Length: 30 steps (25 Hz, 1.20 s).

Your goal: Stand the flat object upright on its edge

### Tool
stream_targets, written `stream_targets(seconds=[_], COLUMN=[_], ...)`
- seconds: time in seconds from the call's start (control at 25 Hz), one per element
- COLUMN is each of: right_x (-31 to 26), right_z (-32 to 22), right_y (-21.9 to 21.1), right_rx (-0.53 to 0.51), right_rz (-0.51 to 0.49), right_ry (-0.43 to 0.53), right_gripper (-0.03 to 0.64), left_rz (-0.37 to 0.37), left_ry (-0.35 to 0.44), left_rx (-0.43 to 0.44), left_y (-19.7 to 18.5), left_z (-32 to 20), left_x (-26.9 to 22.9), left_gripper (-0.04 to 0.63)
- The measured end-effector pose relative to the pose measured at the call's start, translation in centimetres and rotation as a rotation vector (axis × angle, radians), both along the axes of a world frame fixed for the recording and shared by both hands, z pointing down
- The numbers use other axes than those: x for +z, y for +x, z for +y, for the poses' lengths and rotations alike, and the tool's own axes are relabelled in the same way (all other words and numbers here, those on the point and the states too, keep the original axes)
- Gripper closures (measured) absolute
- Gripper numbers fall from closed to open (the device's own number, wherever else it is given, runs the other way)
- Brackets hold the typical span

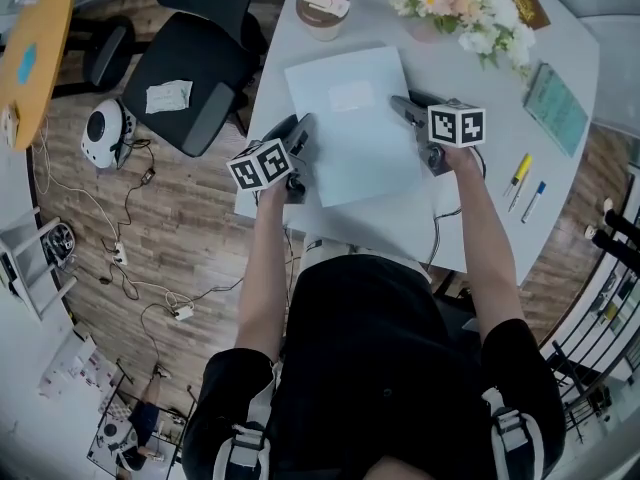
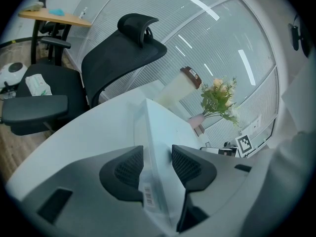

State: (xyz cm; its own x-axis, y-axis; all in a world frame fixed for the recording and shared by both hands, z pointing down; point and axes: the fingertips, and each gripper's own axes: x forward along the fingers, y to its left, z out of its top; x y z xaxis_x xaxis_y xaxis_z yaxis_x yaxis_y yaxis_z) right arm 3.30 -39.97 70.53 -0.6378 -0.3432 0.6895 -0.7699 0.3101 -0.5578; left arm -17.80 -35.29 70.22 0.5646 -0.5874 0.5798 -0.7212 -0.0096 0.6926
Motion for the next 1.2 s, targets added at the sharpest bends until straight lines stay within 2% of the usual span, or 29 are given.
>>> stream_targets(seconds=[0.6,1.2], right_x=[-1.8,-7.6], right_z=[0.4,2.8], right_y=[-0.4,0.1], right_rx=[-0.003,0.02], right_rz=[-0.015,-0.079], right_ry=[0.036,0.15], right_gripper=[0.403,0.407], left_rz=[-0.041,-0.083], left_ry=[0.026,0.18], left_rx=[-0.008,0.023], left_y=[-0.1,0.4], left_z=[0.5,1.6], left_x=[-1.9,-9.0], left_gripper=[0.416,0.417])
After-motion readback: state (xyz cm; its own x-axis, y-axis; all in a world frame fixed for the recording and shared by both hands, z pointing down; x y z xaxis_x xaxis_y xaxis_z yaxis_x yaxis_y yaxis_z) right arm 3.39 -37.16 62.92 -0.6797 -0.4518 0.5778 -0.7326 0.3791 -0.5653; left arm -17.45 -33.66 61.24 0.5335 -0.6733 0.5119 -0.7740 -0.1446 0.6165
